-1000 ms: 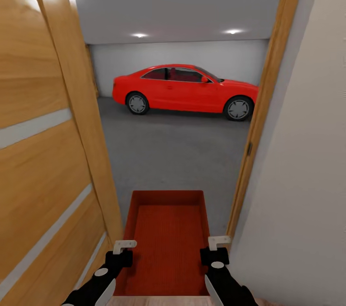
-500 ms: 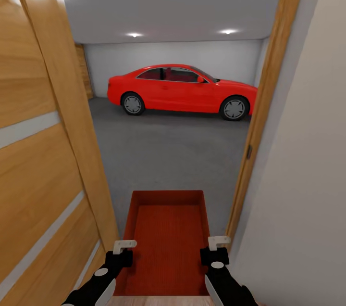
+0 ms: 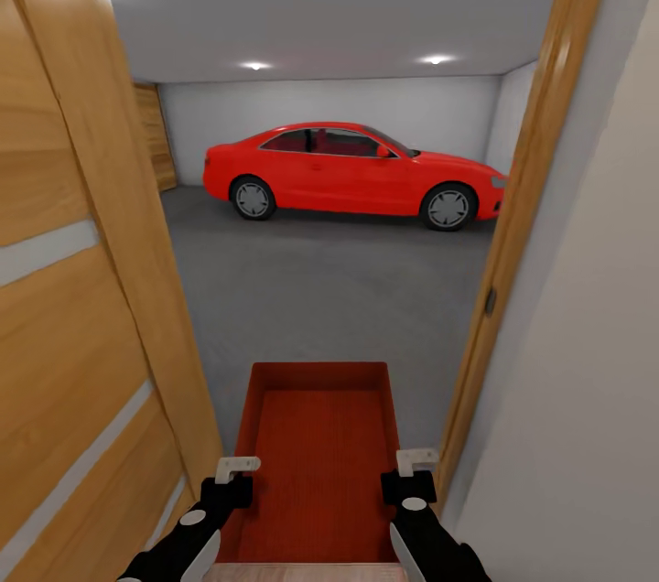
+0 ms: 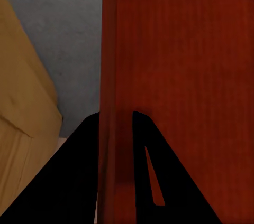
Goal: Move the two storage containers from the living room to the garage. In the garage, place one container on the floor and stack the other container on top of it (either order is fine).
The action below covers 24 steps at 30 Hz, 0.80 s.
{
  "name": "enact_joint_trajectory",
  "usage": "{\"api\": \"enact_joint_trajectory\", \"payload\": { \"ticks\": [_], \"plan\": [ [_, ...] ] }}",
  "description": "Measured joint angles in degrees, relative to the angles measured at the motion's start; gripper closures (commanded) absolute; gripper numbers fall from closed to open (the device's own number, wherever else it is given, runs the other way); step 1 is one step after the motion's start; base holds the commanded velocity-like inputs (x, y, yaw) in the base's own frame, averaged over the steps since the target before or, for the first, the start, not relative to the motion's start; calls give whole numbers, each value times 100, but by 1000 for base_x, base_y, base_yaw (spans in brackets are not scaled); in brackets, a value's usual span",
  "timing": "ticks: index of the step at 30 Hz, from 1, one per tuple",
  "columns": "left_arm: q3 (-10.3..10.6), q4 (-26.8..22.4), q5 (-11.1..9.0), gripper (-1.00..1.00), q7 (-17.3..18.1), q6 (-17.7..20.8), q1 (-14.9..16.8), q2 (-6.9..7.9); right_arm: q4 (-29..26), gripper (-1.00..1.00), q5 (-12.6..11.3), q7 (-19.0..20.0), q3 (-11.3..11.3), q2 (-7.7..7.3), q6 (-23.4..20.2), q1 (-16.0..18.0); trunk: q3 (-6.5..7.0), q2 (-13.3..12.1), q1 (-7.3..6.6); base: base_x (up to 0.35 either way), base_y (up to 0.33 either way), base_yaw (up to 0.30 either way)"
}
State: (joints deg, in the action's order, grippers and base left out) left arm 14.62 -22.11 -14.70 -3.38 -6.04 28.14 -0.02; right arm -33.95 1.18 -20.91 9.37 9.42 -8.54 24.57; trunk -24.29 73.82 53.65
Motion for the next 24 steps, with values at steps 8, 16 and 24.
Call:
{"api": "enact_joint_trajectory", "payload": {
  "ticks": [8,16,24],
  "plan": [
    [-1,0,0,100,0,-3,-1,0,0,100,2,0,0,0,1,0,0,-1,3,58,9,0],
    [-8,2,1,100,5,1,0,-1,0,100,5,19,-8,-3,-3,0,0,-1,2,34,78,0],
    [-8,1,0,100,5,2,-1,-1,-1,100,7,22,-12,-4,-4,0,0,0,3,62,119,-4]
  ]
}}
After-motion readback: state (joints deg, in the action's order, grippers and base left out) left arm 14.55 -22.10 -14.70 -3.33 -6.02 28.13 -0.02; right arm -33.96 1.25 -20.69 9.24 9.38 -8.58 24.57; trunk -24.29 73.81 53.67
